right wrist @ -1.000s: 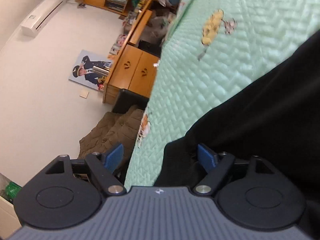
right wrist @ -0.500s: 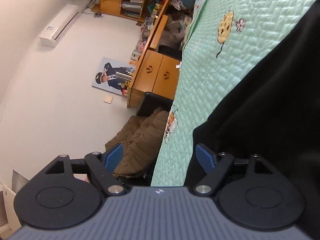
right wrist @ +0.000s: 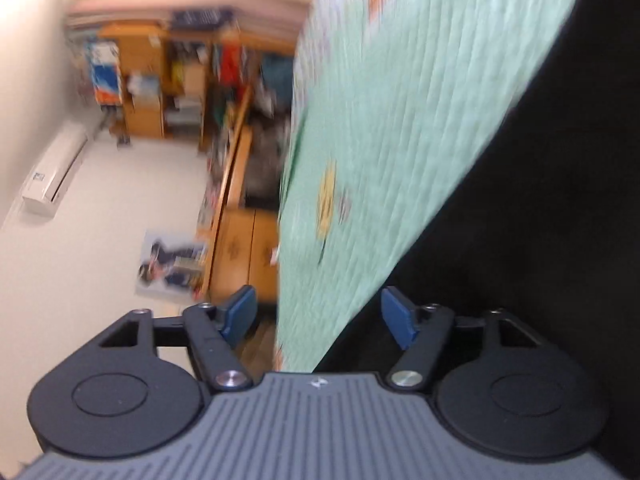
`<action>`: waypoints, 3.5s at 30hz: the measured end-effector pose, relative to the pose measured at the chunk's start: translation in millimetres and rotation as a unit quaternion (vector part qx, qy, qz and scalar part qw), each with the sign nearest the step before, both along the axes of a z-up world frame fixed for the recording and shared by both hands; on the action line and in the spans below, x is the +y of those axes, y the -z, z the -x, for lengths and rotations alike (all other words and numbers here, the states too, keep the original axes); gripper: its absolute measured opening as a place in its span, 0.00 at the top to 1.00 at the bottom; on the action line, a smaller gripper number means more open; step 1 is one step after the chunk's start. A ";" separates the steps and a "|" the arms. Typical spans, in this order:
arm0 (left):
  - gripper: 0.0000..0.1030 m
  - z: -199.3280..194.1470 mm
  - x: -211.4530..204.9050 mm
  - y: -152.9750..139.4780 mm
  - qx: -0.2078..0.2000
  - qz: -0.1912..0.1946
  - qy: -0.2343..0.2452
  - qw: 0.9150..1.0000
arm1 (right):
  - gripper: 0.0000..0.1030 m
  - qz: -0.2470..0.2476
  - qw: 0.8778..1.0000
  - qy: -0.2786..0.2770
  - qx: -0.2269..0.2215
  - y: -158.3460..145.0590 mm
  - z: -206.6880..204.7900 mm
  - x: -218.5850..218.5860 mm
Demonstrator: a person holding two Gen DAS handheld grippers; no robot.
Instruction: Fold clothes
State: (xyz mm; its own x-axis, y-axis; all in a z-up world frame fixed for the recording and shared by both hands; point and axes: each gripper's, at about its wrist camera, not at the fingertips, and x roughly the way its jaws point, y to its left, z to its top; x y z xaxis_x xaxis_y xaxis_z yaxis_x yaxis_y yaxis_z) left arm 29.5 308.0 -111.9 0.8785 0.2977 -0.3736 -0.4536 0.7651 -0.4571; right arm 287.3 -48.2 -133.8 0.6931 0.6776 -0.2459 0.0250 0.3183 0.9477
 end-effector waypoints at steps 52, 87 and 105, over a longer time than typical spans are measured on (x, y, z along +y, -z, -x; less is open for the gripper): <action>0.73 -70.1 79.2 -14.4 -0.008 0.316 0.024 0.948 | 0.18 -0.069 0.983 0.169 -0.017 50.6 204.2 -274.3; 0.23 -44.8 52.7 3.1 0.025 0.193 0.067 0.979 | 0.65 0.053 0.959 0.278 0.017 66.4 59.0 -413.2; 0.14 -42.3 14.8 6.7 0.031 0.060 0.085 0.994 | 0.30 0.115 0.962 0.244 -0.049 51.2 54.1 -390.6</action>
